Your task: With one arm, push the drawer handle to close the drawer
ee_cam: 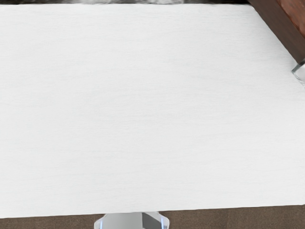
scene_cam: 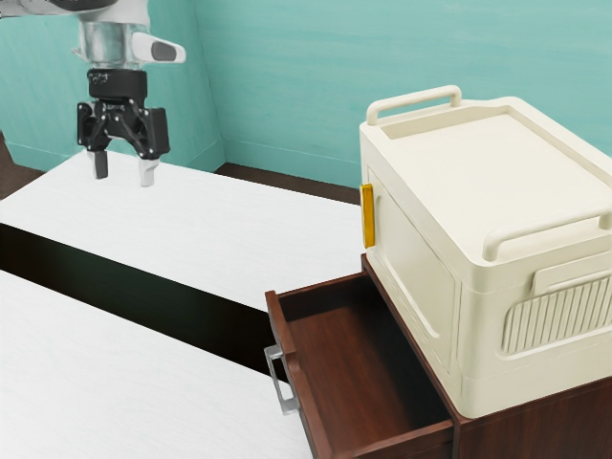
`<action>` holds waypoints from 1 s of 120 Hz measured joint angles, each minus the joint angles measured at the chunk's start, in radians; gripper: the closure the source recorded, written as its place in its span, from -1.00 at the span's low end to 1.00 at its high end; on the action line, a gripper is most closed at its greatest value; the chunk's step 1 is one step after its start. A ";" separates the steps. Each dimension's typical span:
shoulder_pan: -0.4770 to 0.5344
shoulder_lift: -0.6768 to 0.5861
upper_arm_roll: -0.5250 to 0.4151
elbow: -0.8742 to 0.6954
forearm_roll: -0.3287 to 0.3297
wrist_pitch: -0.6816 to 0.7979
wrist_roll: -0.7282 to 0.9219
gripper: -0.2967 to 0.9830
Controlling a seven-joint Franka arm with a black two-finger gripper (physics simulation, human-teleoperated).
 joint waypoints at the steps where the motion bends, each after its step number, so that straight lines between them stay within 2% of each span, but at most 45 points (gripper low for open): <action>1: -0.001 0.000 0.002 -0.001 -0.004 0.014 0.000 -0.54; 18: -0.029 0.000 0.030 -0.027 -0.024 0.177 0.001 -0.54; 25: -0.032 -0.111 0.036 -0.199 -0.024 0.246 0.001 -0.53; 38: -0.004 -0.412 -0.005 -0.612 0.005 0.417 0.002 -0.52; 47: -0.112 -0.541 -0.016 -0.803 0.030 0.505 0.002 -0.49; 58: -0.293 -0.615 -0.009 -0.975 0.075 0.617 0.004 -0.40; 68: -0.344 -0.586 -0.007 -1.033 0.100 0.738 0.005 -0.20; 87: -0.357 -0.445 0.003 -1.045 0.113 0.950 0.010 0.13; 98: -0.360 -0.403 -0.010 -1.053 0.112 1.016 0.017 0.23; 120: -0.363 -0.346 -0.102 -1.062 0.054 1.091 0.026 0.33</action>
